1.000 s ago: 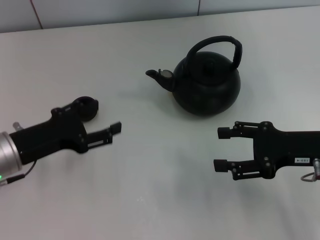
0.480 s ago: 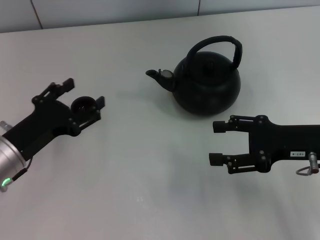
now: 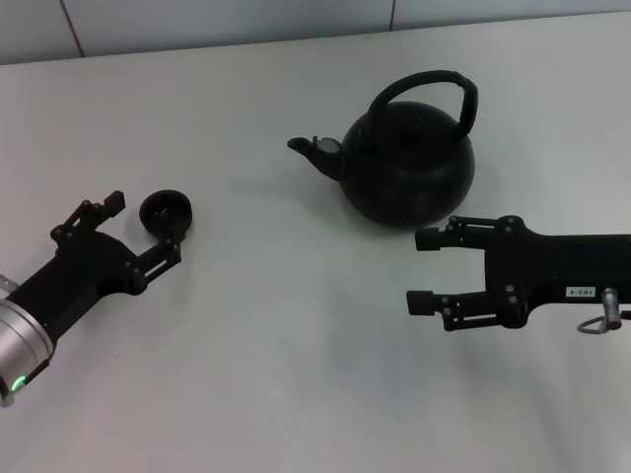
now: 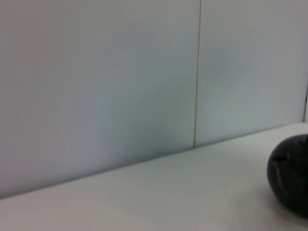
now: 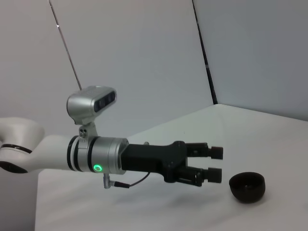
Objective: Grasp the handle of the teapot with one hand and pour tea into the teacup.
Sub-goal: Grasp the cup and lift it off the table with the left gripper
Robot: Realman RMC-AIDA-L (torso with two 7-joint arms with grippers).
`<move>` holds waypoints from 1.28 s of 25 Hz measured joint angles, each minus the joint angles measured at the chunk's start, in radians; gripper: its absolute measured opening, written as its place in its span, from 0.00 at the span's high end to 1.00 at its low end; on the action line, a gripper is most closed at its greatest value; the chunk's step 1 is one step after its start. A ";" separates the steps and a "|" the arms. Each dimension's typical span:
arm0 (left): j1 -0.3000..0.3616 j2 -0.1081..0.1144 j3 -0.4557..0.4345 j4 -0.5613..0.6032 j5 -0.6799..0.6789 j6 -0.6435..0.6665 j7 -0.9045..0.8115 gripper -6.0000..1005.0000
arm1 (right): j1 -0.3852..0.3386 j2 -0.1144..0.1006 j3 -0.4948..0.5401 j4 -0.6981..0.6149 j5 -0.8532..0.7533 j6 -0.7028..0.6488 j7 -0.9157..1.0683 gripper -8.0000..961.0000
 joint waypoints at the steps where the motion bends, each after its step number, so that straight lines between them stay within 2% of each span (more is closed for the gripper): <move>1: -0.007 0.000 0.000 -0.012 -0.001 -0.004 0.001 0.21 | 0.000 0.000 0.000 0.000 0.001 0.000 0.000 0.13; 15: -0.113 0.002 -0.008 -0.131 -0.004 -0.058 0.003 0.23 | -0.001 0.000 0.000 0.000 0.023 -0.006 0.000 0.13; 32: -0.183 0.000 -0.008 -0.194 -0.004 -0.080 0.004 0.25 | 0.001 0.001 -0.007 0.011 0.049 -0.009 0.000 0.13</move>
